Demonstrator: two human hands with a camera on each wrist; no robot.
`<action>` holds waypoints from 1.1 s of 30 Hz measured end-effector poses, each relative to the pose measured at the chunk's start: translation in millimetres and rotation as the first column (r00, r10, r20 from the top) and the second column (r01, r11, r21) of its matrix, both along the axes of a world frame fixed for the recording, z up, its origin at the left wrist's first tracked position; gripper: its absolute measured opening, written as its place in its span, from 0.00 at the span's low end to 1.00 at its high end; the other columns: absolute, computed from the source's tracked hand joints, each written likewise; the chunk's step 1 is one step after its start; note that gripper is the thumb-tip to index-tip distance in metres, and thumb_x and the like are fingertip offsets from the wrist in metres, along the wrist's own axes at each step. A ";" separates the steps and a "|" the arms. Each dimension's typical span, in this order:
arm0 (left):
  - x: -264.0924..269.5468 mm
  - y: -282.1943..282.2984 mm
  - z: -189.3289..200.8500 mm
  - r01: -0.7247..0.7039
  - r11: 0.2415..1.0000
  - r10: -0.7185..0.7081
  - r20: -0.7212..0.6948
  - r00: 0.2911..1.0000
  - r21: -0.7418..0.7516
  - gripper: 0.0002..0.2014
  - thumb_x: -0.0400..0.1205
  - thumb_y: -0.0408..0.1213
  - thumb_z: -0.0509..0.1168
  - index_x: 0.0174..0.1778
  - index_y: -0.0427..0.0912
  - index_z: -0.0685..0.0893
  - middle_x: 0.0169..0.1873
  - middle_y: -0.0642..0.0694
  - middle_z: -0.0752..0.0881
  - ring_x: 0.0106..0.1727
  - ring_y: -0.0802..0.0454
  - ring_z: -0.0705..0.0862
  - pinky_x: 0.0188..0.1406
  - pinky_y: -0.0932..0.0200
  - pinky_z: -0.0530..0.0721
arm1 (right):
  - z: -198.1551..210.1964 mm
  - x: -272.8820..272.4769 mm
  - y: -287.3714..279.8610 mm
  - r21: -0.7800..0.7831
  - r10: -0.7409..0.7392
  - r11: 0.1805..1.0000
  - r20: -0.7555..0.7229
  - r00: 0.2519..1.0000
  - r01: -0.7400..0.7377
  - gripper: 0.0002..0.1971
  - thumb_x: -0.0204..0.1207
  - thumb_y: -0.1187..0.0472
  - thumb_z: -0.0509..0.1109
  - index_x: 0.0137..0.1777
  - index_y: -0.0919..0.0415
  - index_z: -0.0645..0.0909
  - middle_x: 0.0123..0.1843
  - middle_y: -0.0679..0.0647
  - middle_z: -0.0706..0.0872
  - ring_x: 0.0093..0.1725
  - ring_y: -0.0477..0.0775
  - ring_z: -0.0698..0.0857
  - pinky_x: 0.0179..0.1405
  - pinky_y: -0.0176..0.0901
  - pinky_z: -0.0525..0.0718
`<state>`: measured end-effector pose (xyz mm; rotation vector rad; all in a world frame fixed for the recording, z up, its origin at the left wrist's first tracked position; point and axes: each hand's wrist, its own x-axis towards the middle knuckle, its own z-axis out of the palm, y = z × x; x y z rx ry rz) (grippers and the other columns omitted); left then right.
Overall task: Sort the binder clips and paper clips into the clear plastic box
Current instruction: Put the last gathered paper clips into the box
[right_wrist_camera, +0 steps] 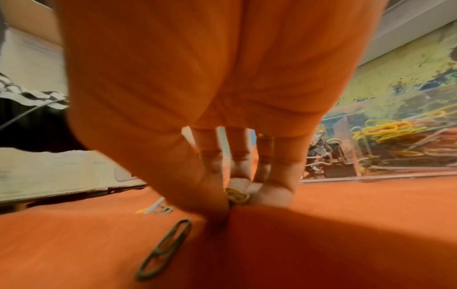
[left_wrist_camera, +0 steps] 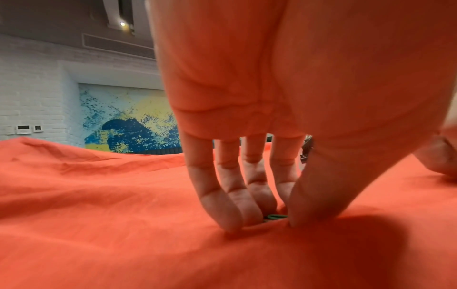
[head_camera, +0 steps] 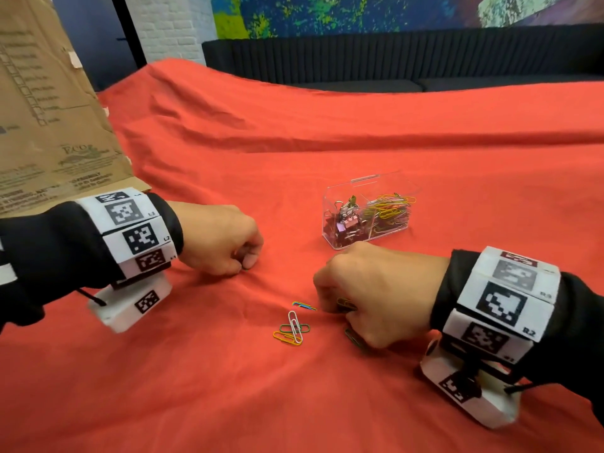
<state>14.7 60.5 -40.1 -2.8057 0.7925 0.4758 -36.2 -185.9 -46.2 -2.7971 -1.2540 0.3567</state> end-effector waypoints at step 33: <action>-12.3 5.4 3.1 -0.064 0.998 0.063 0.083 0.995 0.013 0.09 0.71 0.38 0.70 0.46 0.52 0.86 0.35 0.60 0.87 0.31 0.70 0.81 0.36 0.74 0.80 | 53.0 104.2 -65.5 0.535 -0.513 0.762 0.155 0.845 0.364 0.08 0.64 0.69 0.75 0.34 0.53 0.87 0.33 0.46 0.91 0.38 0.48 0.93 0.49 0.45 0.91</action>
